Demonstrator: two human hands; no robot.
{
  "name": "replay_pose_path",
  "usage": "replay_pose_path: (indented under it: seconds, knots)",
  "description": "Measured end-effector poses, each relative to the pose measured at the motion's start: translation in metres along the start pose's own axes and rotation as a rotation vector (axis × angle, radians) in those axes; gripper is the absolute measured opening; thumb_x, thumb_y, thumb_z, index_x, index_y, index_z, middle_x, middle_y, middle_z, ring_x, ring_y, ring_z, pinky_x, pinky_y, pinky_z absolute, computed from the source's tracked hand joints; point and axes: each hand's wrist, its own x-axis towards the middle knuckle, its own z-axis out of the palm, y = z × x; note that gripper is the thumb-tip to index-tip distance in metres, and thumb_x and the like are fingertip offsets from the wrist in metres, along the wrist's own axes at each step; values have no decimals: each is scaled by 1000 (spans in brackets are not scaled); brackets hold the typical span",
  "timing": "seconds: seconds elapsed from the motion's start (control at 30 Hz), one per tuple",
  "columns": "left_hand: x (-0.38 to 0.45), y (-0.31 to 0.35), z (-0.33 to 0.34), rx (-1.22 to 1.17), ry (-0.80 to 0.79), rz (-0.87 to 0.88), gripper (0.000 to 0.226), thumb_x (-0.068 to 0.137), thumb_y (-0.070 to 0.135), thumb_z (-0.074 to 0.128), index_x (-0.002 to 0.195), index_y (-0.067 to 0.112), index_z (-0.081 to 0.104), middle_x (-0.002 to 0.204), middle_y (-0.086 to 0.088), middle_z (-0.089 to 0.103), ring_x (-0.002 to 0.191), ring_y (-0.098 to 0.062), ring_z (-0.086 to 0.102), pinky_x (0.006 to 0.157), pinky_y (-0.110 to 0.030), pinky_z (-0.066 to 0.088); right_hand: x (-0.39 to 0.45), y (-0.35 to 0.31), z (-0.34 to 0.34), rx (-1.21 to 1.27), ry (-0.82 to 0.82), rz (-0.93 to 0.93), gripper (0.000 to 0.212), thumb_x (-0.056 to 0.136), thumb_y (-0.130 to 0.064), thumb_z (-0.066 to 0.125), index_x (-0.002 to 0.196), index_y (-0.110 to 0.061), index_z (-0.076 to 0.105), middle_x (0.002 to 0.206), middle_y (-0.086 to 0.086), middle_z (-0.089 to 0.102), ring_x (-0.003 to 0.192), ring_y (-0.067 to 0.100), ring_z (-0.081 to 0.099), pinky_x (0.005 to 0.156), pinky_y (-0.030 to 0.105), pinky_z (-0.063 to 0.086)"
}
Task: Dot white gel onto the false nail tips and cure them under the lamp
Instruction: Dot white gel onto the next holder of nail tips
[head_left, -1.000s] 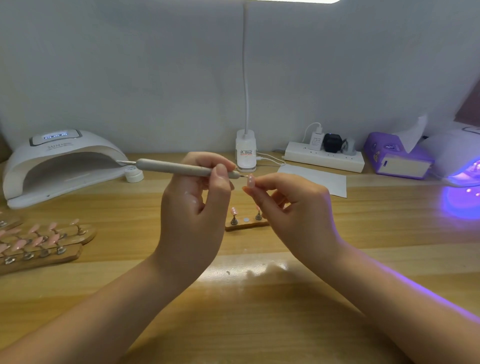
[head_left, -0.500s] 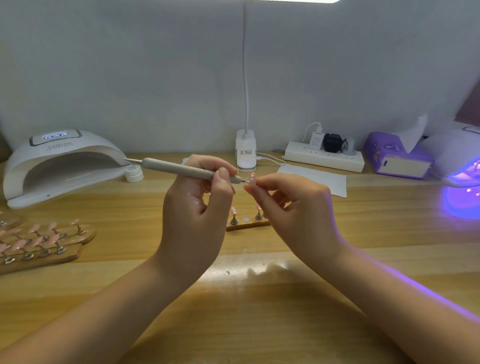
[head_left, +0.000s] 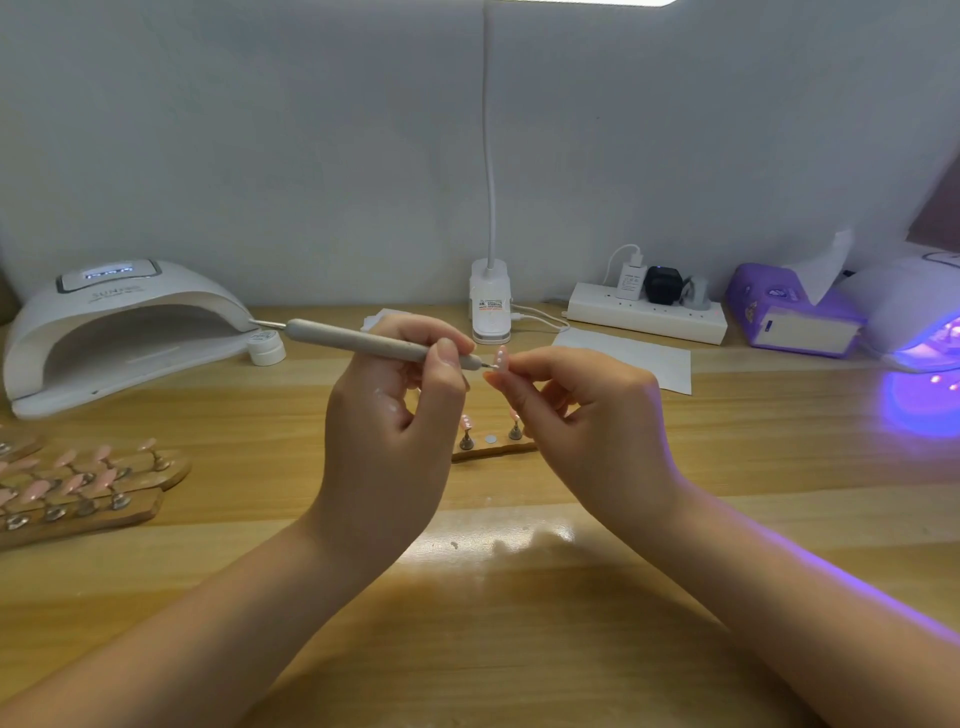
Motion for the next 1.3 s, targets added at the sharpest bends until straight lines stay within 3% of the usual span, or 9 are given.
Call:
replay_pose_path:
  seconds: [0.57,0.8,0.93,1.3]
  knots:
    - [0,1,0,-9,-14,2,18,90,27,46,88,14,59,71,2,57,62,-5,57,56,-9,43,0,0,-1,1,-7,-8,15,87,-19,68,96,-10,74,75,-3,70,61,11,62,58,28,51]
    - [0,3,0,-31,11,7,13,97,24,48,90,19,57,73,2,60,63,-12,55,58,-14,45,0,1,0,3,-10,2,14,87,-19,68,96,-10,74,75,-6,68,62,9,61,59,25,51]
    - [2,2,0,-91,26,-49,15,98,21,46,91,16,59,73,12,62,69,-4,59,66,-12,46,0,1,-1,7,-1,1,13,86,-18,68,94,-10,74,74,-6,68,61,10,60,59,25,50]
    - [4,-6,1,-280,62,-293,22,91,35,51,86,18,64,70,8,64,68,-8,58,66,-22,50,-1,-1,-1,42,-5,5,12,86,-16,69,94,-9,74,73,-3,69,59,15,62,56,34,53]
